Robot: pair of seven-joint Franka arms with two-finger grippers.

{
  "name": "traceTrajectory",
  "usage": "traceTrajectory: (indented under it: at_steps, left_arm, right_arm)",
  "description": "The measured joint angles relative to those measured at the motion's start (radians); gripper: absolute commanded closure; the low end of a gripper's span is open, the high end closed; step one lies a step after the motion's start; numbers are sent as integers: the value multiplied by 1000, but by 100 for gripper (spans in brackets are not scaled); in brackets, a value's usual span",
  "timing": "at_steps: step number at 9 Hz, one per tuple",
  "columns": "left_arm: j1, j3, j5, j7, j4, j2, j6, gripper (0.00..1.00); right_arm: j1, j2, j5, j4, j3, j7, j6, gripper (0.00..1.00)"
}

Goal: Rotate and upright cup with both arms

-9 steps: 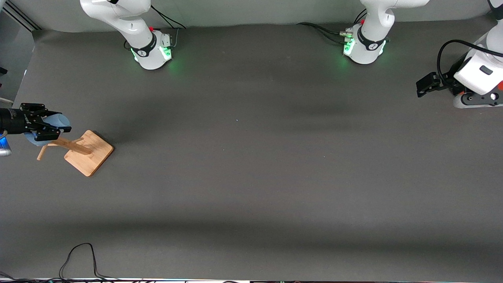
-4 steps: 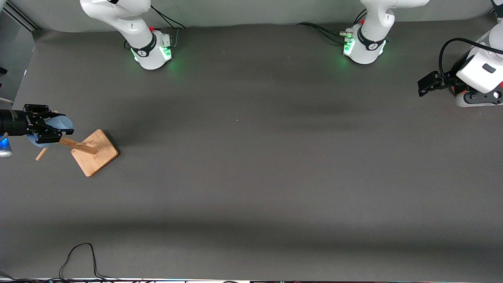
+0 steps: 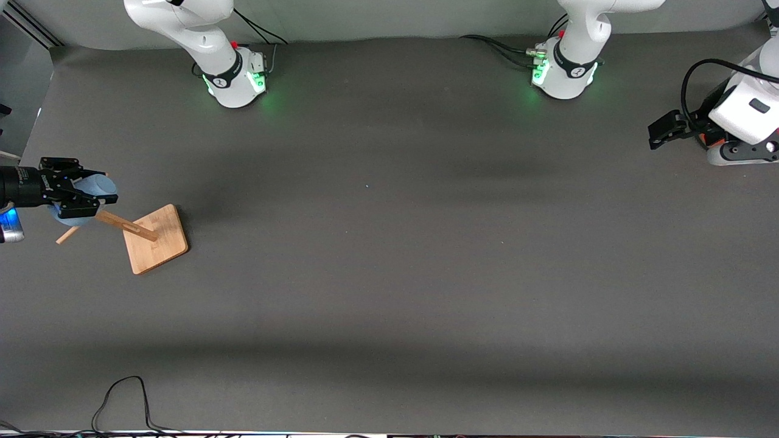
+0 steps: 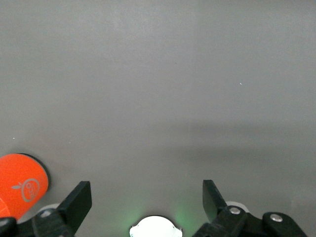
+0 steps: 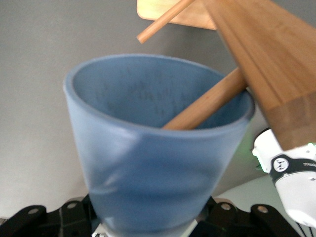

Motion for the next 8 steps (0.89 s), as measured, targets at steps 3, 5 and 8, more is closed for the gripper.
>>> traceTrajectory:
  at_steps: [3,5,8]
  left_arm:
    - [0,0,0,0,0,0,0,0]
    - [0,0,0,0,0,0,0,0]
    - [0,0,0,0,0,0,0,0]
  right_arm:
    - [0,0,78,0,0,8,-30,52]
    - [0,0,116,0,0,18,-47,52]
    - [1,0,184,0,1,44,-64,52]
